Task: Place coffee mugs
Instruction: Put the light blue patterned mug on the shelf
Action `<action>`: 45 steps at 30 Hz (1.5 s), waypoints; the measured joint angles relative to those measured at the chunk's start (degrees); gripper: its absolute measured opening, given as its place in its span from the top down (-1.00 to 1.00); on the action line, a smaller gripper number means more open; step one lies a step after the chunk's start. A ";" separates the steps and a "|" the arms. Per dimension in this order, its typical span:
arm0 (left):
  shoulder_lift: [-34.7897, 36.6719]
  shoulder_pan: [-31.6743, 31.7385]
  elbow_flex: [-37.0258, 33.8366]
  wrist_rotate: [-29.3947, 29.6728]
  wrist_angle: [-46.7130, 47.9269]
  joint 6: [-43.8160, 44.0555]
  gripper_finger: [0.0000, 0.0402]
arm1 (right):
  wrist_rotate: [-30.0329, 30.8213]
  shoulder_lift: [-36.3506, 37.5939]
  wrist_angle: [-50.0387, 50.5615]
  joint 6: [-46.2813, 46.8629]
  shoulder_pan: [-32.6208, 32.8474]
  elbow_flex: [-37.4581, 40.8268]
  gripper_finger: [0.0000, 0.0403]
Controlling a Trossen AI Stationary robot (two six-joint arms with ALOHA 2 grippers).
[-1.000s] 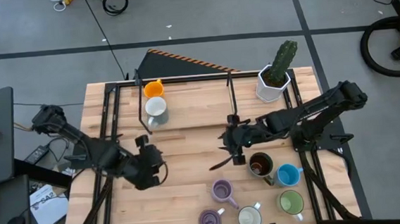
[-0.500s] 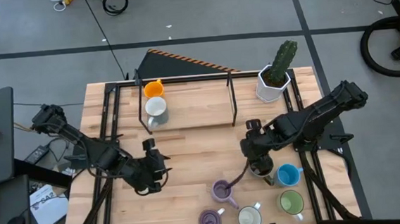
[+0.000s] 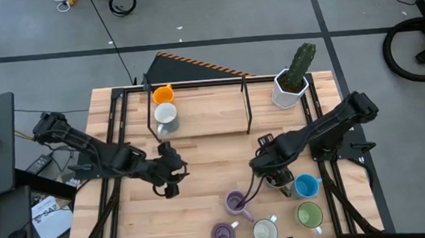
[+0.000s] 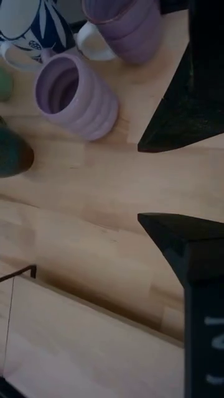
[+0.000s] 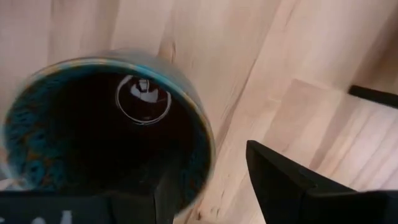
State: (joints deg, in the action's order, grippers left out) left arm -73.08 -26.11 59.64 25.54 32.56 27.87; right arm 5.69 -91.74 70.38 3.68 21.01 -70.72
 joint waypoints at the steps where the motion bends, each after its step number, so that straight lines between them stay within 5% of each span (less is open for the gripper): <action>1: 0.00 0.45 0.00 0.00 -0.12 0.22 0.13 | -0.73 -0.77 0.02 -0.13 -0.23 0.00 0.08; 6: 0.00 1.92 0.00 0.07 -2.17 0.38 0.12 | -2.81 -3.47 -0.17 1.09 -1.62 0.02 0.17; 12: 0.00 3.47 0.08 -0.05 -3.58 -0.06 0.12 | -3.04 -3.72 -1.61 0.88 -2.64 0.44 0.51; 18: 0.85 8.61 5.96 -8.19 -1.60 -4.84 0.18 | -3.67 -3.48 -1.61 0.16 -4.16 0.43 0.79; 38: 11.51 17.72 9.29 -7.60 2.07 -17.89 0.30 | -2.13 -2.99 1.50 -2.36 -10.81 -13.76 0.79; 45: 12.86 16.18 1.21 -7.62 -1.09 -17.83 0.30 | -2.32 -3.16 1.61 -2.34 -13.13 -21.98 0.78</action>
State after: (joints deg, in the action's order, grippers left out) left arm -60.22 -9.93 60.84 17.92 31.47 10.04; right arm 3.36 -94.90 72.00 1.34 7.88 -92.70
